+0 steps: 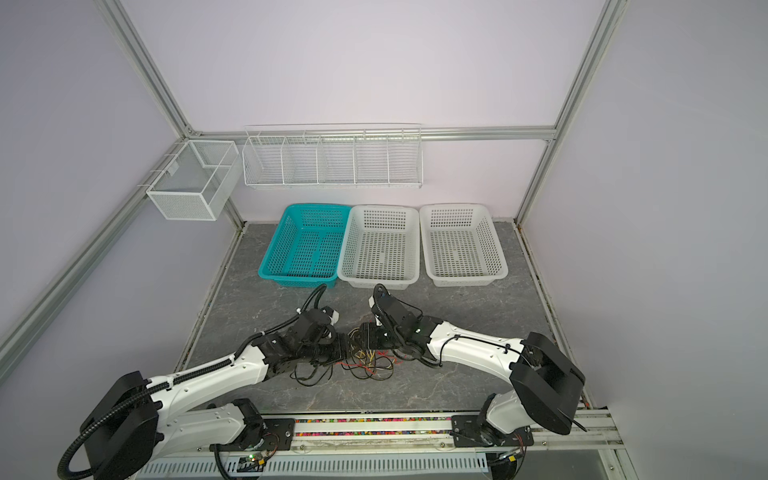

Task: Untangle the cables
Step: 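Pull a black wire out toward the white baskets with the right gripper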

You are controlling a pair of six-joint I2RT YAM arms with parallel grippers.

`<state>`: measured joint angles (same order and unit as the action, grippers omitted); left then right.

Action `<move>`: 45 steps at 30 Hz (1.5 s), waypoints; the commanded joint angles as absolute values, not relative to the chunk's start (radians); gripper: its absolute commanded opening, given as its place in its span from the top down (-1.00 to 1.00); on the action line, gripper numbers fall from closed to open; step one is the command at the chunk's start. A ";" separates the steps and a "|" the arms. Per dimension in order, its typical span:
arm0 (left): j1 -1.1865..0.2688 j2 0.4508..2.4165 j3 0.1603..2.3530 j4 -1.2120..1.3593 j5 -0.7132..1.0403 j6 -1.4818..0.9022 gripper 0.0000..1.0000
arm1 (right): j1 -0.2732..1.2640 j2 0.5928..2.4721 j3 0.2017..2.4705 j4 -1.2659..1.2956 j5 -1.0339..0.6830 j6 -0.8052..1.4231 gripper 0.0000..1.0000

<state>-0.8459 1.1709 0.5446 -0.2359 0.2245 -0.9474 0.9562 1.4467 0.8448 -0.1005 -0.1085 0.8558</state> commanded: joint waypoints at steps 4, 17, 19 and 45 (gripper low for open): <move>-0.852 1.160 0.511 -0.215 0.216 -0.953 0.26 | 0.956 1.376 0.833 -0.052 -0.063 0.950 -0.13; -0.854 1.146 0.513 -0.224 0.212 -0.946 0.62 | 0.980 1.477 0.872 0.028 -0.114 1.005 -0.16; -0.853 1.130 0.511 -0.236 0.206 -0.946 0.67 | 0.983 1.477 0.873 -0.008 -0.091 0.994 -0.09; -0.850 1.079 0.395 -0.277 0.119 -0.947 1.00 | 0.801 1.025 1.587 -0.872 0.213 0.375 0.87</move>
